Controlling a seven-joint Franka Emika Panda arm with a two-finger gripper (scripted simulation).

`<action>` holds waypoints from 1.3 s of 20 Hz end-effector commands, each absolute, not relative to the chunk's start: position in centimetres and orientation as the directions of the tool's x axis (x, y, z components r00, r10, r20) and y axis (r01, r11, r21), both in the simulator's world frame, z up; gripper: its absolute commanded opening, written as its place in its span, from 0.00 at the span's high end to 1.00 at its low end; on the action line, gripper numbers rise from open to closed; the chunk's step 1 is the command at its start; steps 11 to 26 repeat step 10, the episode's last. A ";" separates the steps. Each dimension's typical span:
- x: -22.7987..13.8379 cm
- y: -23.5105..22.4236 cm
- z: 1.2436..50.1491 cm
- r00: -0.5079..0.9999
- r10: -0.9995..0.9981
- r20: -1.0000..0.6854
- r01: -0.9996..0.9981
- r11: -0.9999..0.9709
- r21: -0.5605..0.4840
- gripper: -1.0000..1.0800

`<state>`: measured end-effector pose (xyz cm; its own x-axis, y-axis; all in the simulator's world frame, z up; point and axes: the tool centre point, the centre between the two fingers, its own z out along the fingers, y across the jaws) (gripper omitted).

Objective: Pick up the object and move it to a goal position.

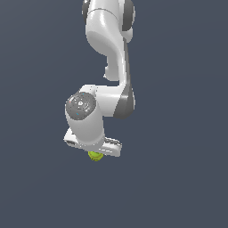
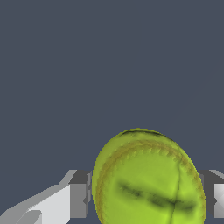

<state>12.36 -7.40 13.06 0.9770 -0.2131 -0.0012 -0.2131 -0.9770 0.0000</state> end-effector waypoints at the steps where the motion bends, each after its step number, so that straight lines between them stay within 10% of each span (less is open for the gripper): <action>1: 12.9 -7.4 13.4 0.977 -0.213 0.000 -0.213 -0.977 0.000 1.00; 26: 13.6 -7.4 13.7 0.977 -0.213 0.000 -0.213 -0.977 0.000 1.00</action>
